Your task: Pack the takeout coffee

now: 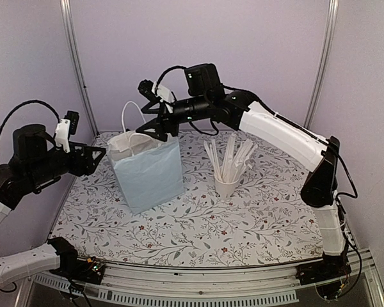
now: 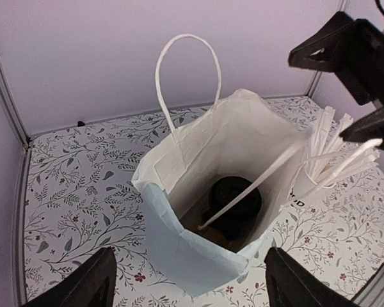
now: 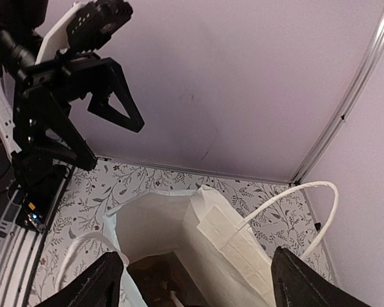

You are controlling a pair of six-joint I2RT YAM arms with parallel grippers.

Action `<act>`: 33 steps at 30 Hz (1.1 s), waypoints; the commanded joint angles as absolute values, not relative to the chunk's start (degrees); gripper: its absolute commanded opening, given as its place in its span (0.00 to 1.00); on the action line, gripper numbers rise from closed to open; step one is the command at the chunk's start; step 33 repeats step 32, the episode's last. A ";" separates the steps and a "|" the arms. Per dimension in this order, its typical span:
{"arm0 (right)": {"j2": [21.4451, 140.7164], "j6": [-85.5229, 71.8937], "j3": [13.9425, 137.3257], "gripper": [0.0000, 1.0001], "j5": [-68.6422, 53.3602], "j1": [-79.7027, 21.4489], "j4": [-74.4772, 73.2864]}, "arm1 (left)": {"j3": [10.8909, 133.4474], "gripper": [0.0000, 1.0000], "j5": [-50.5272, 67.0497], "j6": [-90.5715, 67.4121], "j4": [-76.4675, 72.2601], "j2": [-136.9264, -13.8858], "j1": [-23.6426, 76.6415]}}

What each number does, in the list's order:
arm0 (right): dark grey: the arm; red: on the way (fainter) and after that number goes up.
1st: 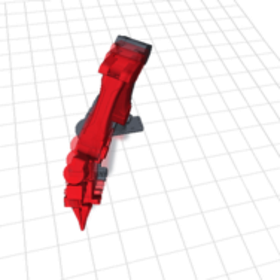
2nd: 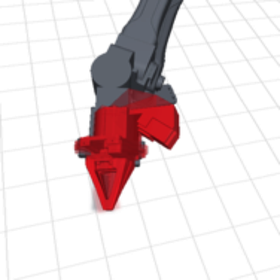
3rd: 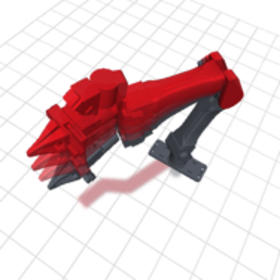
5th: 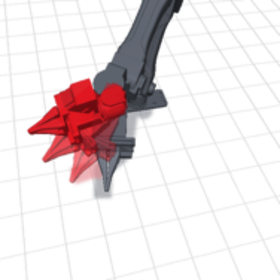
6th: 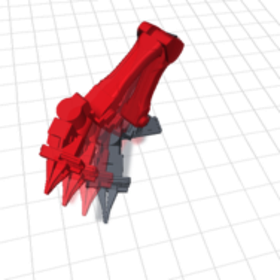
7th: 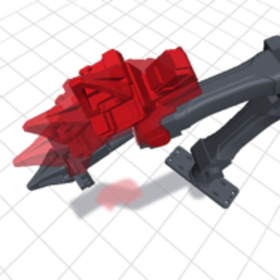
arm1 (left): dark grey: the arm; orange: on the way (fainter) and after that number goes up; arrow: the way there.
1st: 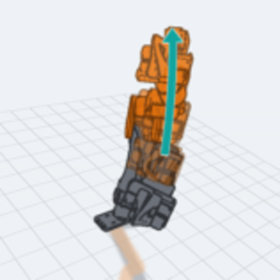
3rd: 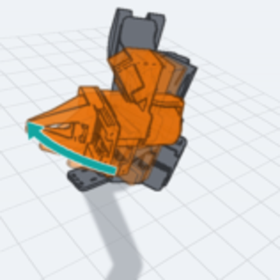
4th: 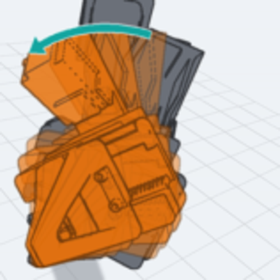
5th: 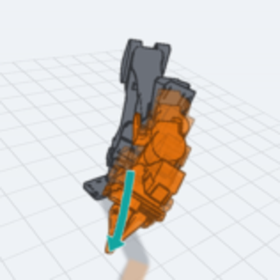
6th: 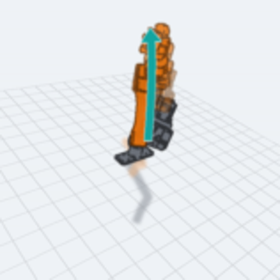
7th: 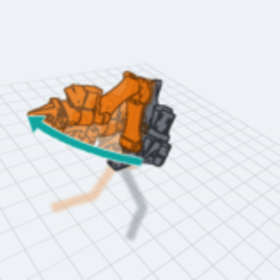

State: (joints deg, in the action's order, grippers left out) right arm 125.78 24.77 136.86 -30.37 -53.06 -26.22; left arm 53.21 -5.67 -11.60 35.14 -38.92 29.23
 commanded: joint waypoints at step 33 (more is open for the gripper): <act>61.91 5.25 63.64 0.99 -13.60 -11.88 -8.13 | 58.64 0.96 -17.01 -11.11 24.99 -49.57 28.09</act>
